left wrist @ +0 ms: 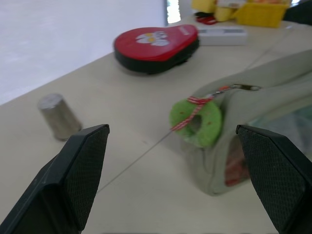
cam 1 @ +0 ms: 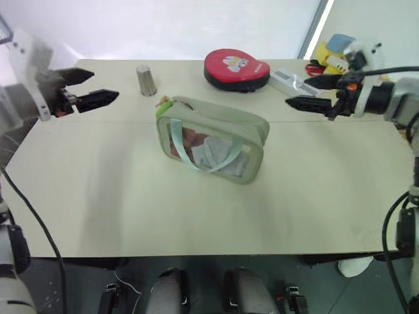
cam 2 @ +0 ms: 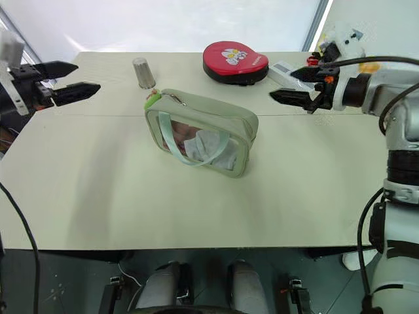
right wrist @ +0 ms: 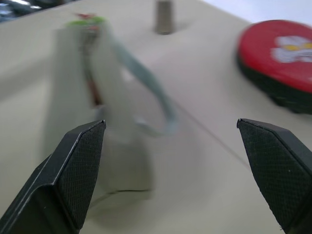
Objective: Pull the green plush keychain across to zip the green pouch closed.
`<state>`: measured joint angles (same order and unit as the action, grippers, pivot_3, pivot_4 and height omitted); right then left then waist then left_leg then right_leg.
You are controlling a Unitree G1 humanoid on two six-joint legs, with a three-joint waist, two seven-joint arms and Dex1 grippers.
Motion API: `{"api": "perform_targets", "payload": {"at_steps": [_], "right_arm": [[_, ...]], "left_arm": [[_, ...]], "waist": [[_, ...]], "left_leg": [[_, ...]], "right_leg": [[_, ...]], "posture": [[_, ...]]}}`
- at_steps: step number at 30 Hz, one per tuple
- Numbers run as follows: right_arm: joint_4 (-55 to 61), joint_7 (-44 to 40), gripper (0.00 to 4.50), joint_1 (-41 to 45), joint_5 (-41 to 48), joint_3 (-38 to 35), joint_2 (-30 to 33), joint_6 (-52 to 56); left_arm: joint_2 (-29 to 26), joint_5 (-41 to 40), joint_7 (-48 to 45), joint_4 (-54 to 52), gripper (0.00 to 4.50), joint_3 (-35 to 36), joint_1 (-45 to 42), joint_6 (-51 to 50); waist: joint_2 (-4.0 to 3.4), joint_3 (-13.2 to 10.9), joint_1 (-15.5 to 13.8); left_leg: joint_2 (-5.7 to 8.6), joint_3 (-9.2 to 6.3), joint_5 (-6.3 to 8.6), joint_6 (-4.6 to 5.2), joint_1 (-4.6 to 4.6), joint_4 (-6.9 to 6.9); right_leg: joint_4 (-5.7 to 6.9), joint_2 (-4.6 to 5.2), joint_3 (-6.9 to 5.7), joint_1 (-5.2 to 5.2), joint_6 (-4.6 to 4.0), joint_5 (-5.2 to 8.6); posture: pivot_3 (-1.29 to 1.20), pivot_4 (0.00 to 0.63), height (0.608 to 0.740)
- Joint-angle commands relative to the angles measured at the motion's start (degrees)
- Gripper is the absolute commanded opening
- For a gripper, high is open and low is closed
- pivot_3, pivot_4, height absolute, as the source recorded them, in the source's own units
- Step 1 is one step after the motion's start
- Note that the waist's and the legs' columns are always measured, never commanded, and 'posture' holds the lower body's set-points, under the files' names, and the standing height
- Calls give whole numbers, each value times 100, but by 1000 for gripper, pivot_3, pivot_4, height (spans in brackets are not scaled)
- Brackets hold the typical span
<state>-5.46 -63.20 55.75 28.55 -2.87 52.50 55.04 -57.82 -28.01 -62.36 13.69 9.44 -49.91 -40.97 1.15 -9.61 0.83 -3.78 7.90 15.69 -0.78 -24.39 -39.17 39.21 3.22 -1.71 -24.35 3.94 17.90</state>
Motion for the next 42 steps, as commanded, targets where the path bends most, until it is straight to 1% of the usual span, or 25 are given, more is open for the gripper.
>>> {"api": "perform_targets", "payload": {"at_steps": [1, 5, 8, 11, 14, 17, 19, 21, 22, 26, 29, 31, 32, 33, 35, 38, 42], "right_arm": [[448, -123, 4491, 145, 277, 8, 101, 320], [791, 9, 4491, 89, 365, -68, 81, 353], [879, 138, 4491, 42, 451, -177, 42, 387], [910, 265, 4491, 301, 553, -101, -71, 555], [1191, 300, 4491, 588, 859, -25, -335, 831], [1580, 705, 4491, 480, 858, 186, -873, 828], [1792, 1030, 4491, 258, 407, 660, -1050, 567], [1842, 1205, 4491, 45, -333, 1363, -1056, -111], [1817, 1245, 4491, -6, -546, 1553, -1062, -335], [1607, 1135, 4491, -143, -872, 1871, -1139, -834], [1541, 1042, 3661, -162, -930, 1892, -1247, -1016], [1517, 898, 2688, -105, -979, 1924, -1289, -1162], [1490, 816, 2053, -80, -1021, 1949, -1304, -1277], [1460, 754, 1674, -53, -1086, 1976, -1311, -1403], [1312, 711, 715, -39, -1270, 2011, -1380, -1784], [1003, 580, 715, -55, -1536, 2013, -1521, -2650], [15, 196, 715, 113, -2191, 2159, -1506, -4391]], "left_arm": [[-140, 156, -432, 320, 4454, -183, -290, 269], [-121, 113, -686, 269, 4454, -310, -516, 131], [-38, 270, -668, 291, 4454, -392, -509, 405], [18, 216, -632, 235, 4454, -360, -568, 228], [-115, -98, -908, -487, 4454, -368, -346, -259], [19, -355, -802, -1372, 4454, -354, -29, -571], [182, -364, -495, -1646, 4454, -303, 60, -656], [293, -420, -163, -1859, 4454, -154, 130, -836], [314, -455, -59, -1947, 4454, -99, 171, -903], [487, -682, 435, -2575, 4454, 70, 636, -1208], [573, -831, 756, -2821, 4500, 235, 853, -1398], [518, -951, 845, -2978, 4500, 363, 967, -1472], [497, -982, 897, -3024, 4500, 417, 1006, -1487], [481, -1009, 955, -3046, 4500, 469, 1024, -1504], [499, -1024, 1089, -3060, 4500, 538, 1068, -1489], [482, -1006, 1228, -3110, 4500, 558, 1201, -1450], [314, -1084, 1179, -3107, 4500, 623, 1261, -1432]], "waist": [[1, 1, 0], [3, -1, -11], [3, -1, -12], [3, -1, -8], [3, -1, 36], [4, 0, 35], [5, 0, 16], [5, 0, -14], [6, 0, -15], [7, 0, -2], [7, 0, 16], [7, 0, 28], [7, 0, 30], [7, 0, 32], [7, 0, 31], [7, 0, 29], [7, 0, 33]], "left_leg": [[1, 1, 1, 1, 0, 0], [-2, -1, 1, 3, -7, -1], [-1, -2, 2, 4, -15, -1], [-1, -1, 2, 5, -14, -2], [-2, 1, 2, 5, -13, -4], [-6, -2, 2, 4, -10, -1], [-6, -5, 2, 4, -8, -1], [-5, -9, 1, 4, -9, -8], [-3, -9, 1, 4, -11, -11], [4, -7, 1, 6, -12, -12], [0, -8, 1, 5, -9, -10], [-5, -9, 0, 4, -9, -10], [-5, -9, -1, 2, -6, -10], [-5, -9, -1, 2, -5, -10], [-4, -8, -1, 2, -4, -10], [-4, -8, -1, 2, -2, -10], [-3, -7, -1, 2, -2, -10]], "right_leg": [[0, 0, 0, 0, 0, 0], [1, 0, 1, -6, 0, 0], [1, 2, 1, -13, 0, 0], [3, 5, 2, -13, 1, 0], [4, 2, 3, -14, 0, 0], [13, 1, 4, -16, 0, 0], [21, 3, 5, -15, 0, 0], [23, 3, 5, -12, 0, 0], [23, 5, 5, -12, 0, 0], [22, 12, 6, -12, 1, 0], [23, 10, 6, -11, 1, 0], [24, 5, 6, -11, 1, 0], [24, 3, 6, -11, 1, 0], [24, 3, 6, -11, 1, 0], [24, 3, 6, -11, 1, 0], [24, 3, 6, -8, 0, 0], [23, 2, 6, -8, 1, 0]], "posture": [[0, 150, 740], [0, 150, 740], [0, 150, 740], [0, 150, 740], [0, 150, 740], [0, 150, 740], [0, 150, 740], [0, 150, 740], [0, 150, 740], [0, 150, 740], [0, 150, 740], [0, 150, 740], [0, 150, 740], [0, 150, 740], [0, 150, 740], [0, 150, 740], [0, 150, 740]]}}
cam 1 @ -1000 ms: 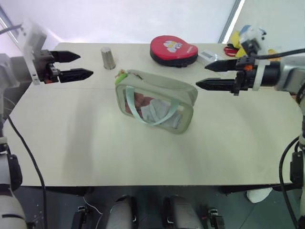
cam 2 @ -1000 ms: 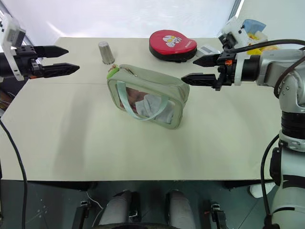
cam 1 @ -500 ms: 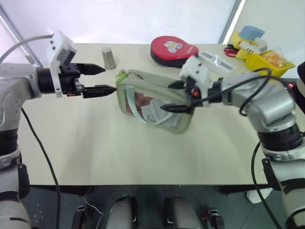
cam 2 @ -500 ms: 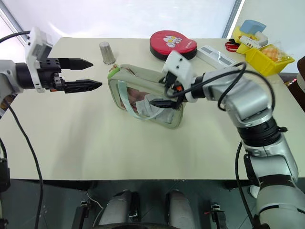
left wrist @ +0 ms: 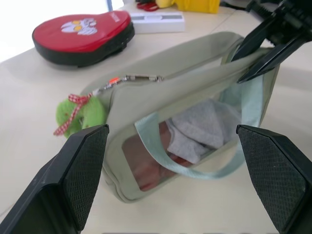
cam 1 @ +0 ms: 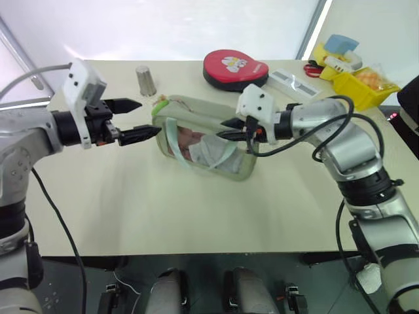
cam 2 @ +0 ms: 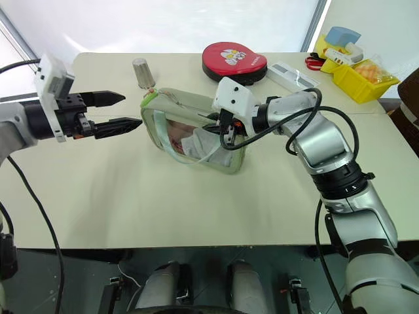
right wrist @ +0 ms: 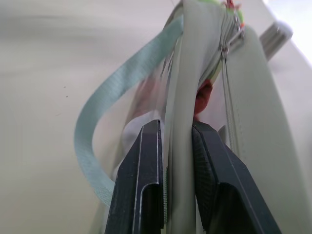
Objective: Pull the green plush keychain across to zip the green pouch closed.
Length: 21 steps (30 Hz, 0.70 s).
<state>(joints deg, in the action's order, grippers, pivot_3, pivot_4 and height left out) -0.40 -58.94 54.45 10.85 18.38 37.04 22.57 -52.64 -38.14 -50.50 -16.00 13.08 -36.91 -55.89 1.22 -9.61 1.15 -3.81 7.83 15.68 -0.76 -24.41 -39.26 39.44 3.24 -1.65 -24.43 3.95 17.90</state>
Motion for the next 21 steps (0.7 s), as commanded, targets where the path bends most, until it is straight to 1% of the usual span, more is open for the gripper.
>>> {"api": "perform_targets", "payload": {"at_steps": [1, 3, 5, 9, 11, 14, 19, 21], "right_arm": [[-758, -359, 715, 287, -498, 42, 42, -1464], [-1458, -630, 715, 419, -582, 0, 4, -2224], [-2023, -760, 715, 537, -581, -90, -108, -2711], [-2577, -971, 715, 732, -375, -349, -395, -3280], [-2756, -966, 715, 889, -267, -530, -537, -3220], [-2791, -1107, 715, 918, -436, -459, -478, -2779], [-2157, -1342, 715, 597, -434, -410, -298, -2047], [-1941, -1345, 174, 519, -389, -469, -273, -1766]], "left_arm": [[-240, -61, -7, -107, 4500, 260, -42, 87], [-247, -69, 30, -31, 4500, 258, -106, 133], [-170, -86, 146, 13, 4500, 257, -144, 133], [-163, -160, 169, -118, 4500, 234, -39, 121], [-172, -166, 213, -107, 4500, 244, -32, 136], [-153, -128, 267, -47, 4500, 208, -15, 208], [-214, -158, 226, -116, 4500, 157, 25, 223], [-196, -139, 259, -83, 4500, 167, 9, 241]], "waist": [[0, 0, -2], [0, 0, -5], [0, 0, -15], [0, 0, -11], [0, 0, 10], [0, 0, 12], [0, 0, -10], [0, 0, -14]], "left_leg": [[0, 0, 0, 0, 0, 0], [1, 0, 0, 0, 0, 0], [1, 1, 0, 0, 1, 0], [0, 0, 0, -1, 3, -1], [-1, 0, -1, -1, 3, -1], [-2, 0, -3, -5, 4, -1], [0, 0, -3, -5, 5, 0], [0, 0, -3, -5, 4, 0]], "right_leg": [[0, 0, 0, 0, 0, 0], [-1, 0, 0, 0, 0, 0], [-2, 0, 0, 2, 0, 0], [0, 1, 0, 6, 0, 0], [0, 2, 0, 6, 0, 0], [2, 2, -1, 5, 0, 0], [3, 6, -1, 6, 0, 0], [3, 6, -1, 6, 0, 0]], "posture": [[0, 150, 740], [0, 150, 740], [0, 150, 740], [0, 150, 740], [0, 150, 740], [0, 150, 740], [0, 150, 740], [0, 150, 740]]}}
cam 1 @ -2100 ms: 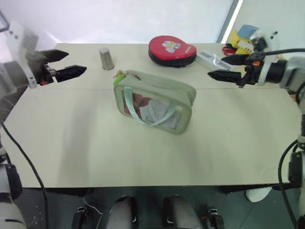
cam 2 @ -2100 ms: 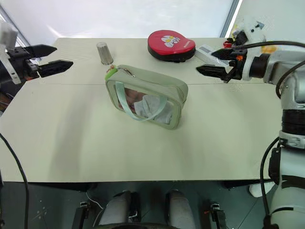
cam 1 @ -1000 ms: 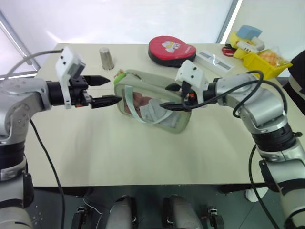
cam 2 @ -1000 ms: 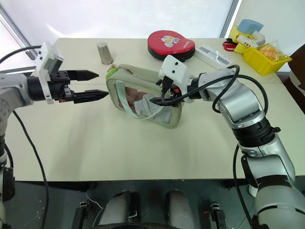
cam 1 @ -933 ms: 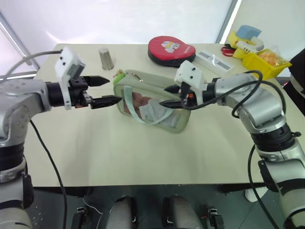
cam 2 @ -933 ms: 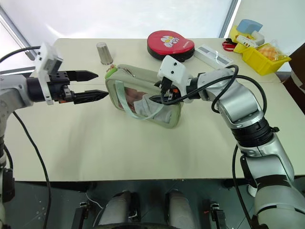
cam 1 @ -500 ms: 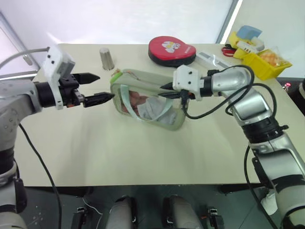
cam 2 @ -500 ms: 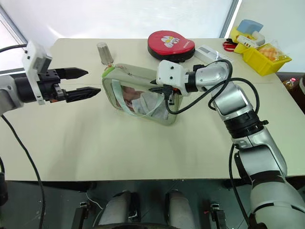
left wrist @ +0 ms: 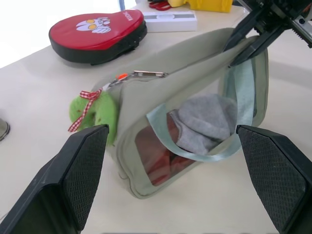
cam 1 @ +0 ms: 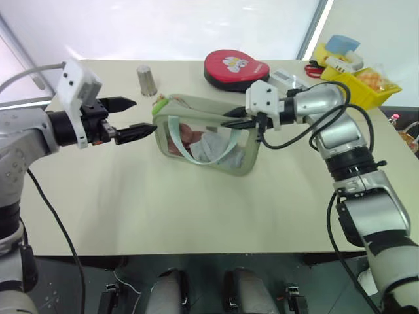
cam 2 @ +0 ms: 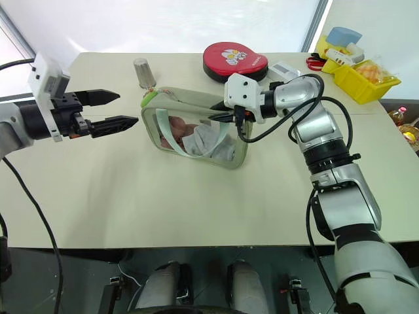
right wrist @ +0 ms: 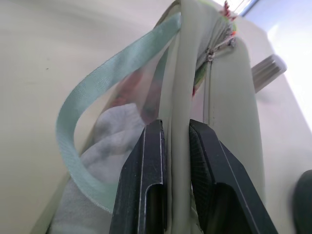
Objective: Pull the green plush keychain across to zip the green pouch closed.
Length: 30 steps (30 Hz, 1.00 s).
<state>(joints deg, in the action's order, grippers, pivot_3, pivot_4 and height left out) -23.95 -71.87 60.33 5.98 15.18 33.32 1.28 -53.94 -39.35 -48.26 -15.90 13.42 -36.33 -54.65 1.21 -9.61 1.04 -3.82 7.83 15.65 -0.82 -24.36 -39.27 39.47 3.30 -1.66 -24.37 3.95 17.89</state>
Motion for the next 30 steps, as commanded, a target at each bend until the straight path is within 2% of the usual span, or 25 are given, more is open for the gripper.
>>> {"api": "perform_targets", "payload": {"at_steps": [1, 6, 11, 16, 22, 25, 30], "right_arm": [[497, -49, 38, -99, 111, -171, 103, 463], [636, -30, 38, -69, 147, -285, 75, 541], [207, 185, 38, 403, 226, -558, -200, -195], [-240, -5, 38, 631, 157, -526, -305, -921], [-343, -182, 38, 242, -188, -247, -171, -1492], [-163, -281, 38, 8, -268, -187, -42, -1410], [588, -337, 38, -336, -13, -249, 51, -526]], "left_arm": [[-51, 2, 50, -59, 4500, 128, -57, 138], [-62, 39, 1, 36, 4500, 47, -92, 221], [-121, 185, -79, 363, 4500, -65, -292, 434], [-227, 197, -240, 433, 4500, -107, -399, 466], [-87, 135, -88, 237, 4500, -55, -241, 375], [-66, 32, -19, 7, 4500, 45, -55, 279], [-109, 85, 24, 87, 4500, 94, 44, 314]], "waist": [[0, 0, -3], [0, 0, -4], [0, 0, 16], [-1, -1, 12], [-1, -1, -20], [-1, -1, -11], [-1, 0, -10]], "left_leg": [[0, 0, 0, 0, 0, 0], [0, 0, 0, 0, 0, 0], [1, 1, 0, 0, 0, 0], [0, 3, 0, 0, -2, 6], [2, 1, 0, 0, -3, -1], [2, 1, 0, 0, -3, 0], [0, 0, 0, 0, 3, -1]], "right_leg": [[0, 0, 0, 0, 0, 0], [0, -1, 0, 0, 0, 0], [-1, -4, 0, -1, 0, 0], [-1, -4, 0, -7, 0, 0], [-2, 0, -1, -1, 0, 0], [-1, 2, -1, -2, 0, 0], [2, 2, -1, 2, 0, 0]], "posture": [[0, 150, 740], [0, 150, 740], [0, 150, 740], [0, 150, 740], [0, 150, 740], [0, 150, 740], [0, 150, 740]]}}
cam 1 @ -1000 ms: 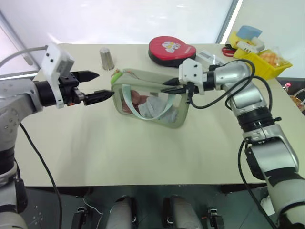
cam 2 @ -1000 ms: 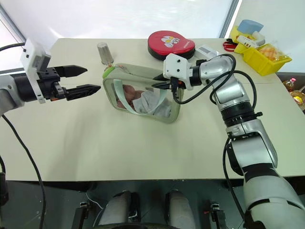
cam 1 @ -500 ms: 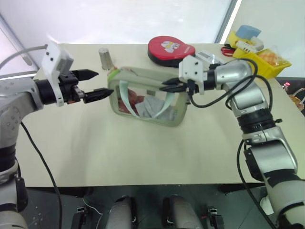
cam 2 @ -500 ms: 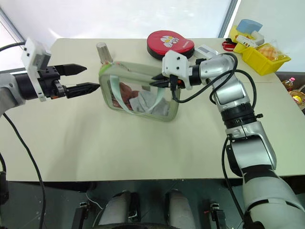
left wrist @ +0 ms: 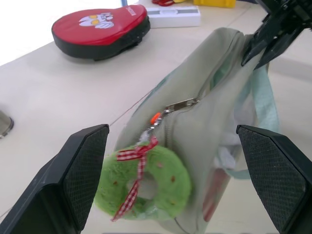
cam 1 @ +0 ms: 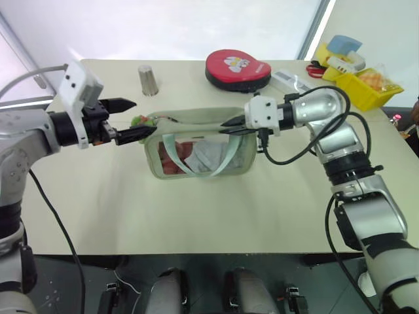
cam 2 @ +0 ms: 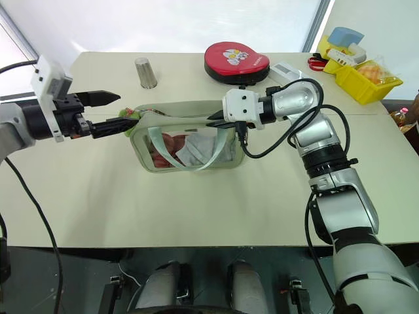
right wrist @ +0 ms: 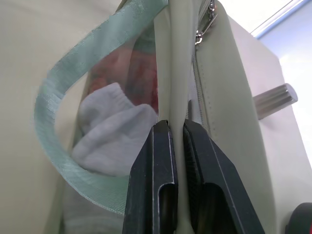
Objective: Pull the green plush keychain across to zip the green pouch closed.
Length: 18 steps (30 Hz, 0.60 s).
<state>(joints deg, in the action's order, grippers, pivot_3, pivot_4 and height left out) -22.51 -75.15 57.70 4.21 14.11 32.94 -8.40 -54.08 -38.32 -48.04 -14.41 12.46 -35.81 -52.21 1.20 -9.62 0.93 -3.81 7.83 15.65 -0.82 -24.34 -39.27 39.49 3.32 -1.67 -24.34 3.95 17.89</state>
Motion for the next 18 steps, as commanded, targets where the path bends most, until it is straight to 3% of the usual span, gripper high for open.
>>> {"api": "perform_targets", "payload": {"at_steps": [1, 2, 3, 6, 13, 18], "right_arm": [[673, -62, 38, -120, 281, -168, 131, 750], [866, -82, 796, -145, 374, -205, 171, 1017], [1055, -79, 1046, -138, 467, -263, 226, 1306], [1465, -108, 2516, -76, 683, -415, 449, 1954], [1851, -99, 2516, -332, 759, -769, 1256, 2576], [1724, 105, 2516, -727, 650, -714, 1196, 2367]], "left_arm": [[-116, -9, -19, -39, 4500, 187, -18, 81], [-128, -5, -33, -15, 4500, 185, -37, 85], [-136, 1, -48, 24, 4500, 177, -68, 90], [-154, 46, -101, 128, 4500, 132, -110, 151], [-366, 242, -275, 582, 4500, 172, -144, 364], [-621, 385, -533, 911, 4500, 156, 19, 536]], "waist": [[0, 0, 0], [0, 0, 0], [0, 0, 0], [0, 0, -4], [1, 1, -18], [1, 1, 20]], "left_leg": [[0, 0, 0, 0, 2, 0], [0, 0, 0, 0, 2, 0], [0, -1, 0, 0, 2, 0], [0, 0, 0, 0, 1, 1], [2, 0, 1, 1, 0, 1], [2, 4, 1, 1, 2, 2]], "right_leg": [[0, 0, 0, 2, 0, 0], [0, -1, 0, 2, 0, 0], [0, -1, 0, 2, 0, 0], [0, -1, 0, 1, 0, 0], [-4, -1, -1, 1, 0, 0], [-5, -6, 1, 0, 0, 0]], "posture": [[0, 150, 740], [0, 150, 740], [0, 150, 740], [0, 150, 740], [0, 150, 740], [0, 150, 740]]}}
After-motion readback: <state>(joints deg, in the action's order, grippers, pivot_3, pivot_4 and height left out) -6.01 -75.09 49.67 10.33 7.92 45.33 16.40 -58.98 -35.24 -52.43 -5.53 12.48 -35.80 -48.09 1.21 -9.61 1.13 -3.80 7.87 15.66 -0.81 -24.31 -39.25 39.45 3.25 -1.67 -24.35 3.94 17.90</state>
